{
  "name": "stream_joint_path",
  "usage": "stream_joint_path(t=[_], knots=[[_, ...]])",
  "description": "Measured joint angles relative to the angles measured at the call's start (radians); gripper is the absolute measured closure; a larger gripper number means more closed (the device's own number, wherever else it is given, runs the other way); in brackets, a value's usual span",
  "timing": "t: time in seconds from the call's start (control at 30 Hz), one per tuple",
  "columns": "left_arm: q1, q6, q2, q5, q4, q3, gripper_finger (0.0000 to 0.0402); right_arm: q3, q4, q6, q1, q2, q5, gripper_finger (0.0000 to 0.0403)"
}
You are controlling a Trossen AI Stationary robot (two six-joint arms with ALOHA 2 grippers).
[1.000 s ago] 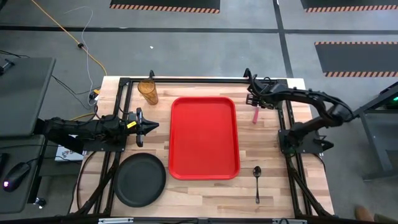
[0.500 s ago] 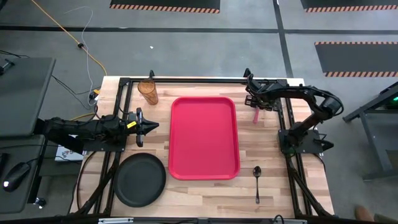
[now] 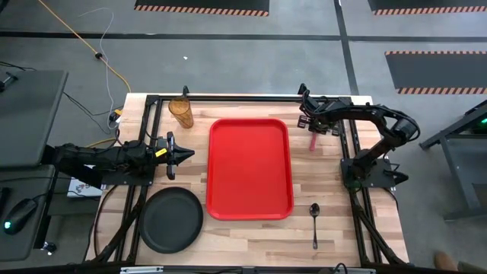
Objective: Pick and place plate/cup/fork/spoon on tray
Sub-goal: Put the pink fork on the top of the red tray
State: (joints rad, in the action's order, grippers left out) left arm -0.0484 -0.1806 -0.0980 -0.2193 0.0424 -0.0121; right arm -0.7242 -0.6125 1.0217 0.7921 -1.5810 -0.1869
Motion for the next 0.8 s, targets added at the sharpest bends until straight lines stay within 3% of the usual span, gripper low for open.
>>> stream_joint_path(t=[0.3, 0.57, 0.8], knots=[[0.0, 0.0, 0.0, 0.0, 0.0, 0.0, 0.0387, 0.003, -0.012, -0.06, -0.001, 0.019, 0.002, 0.037], [0.0, 0.0, 0.0, 0.0, 0.0, 0.0, 0.0387, -0.036, -0.049, -0.211, -0.001, 0.174, 0.005, 0.0391], [0.0, 0.0, 0.0, 0.0, 0.0, 0.0, 0.0387, -0.199, -0.104, -0.51, -0.046, 0.238, 0.166, 0.0388]])
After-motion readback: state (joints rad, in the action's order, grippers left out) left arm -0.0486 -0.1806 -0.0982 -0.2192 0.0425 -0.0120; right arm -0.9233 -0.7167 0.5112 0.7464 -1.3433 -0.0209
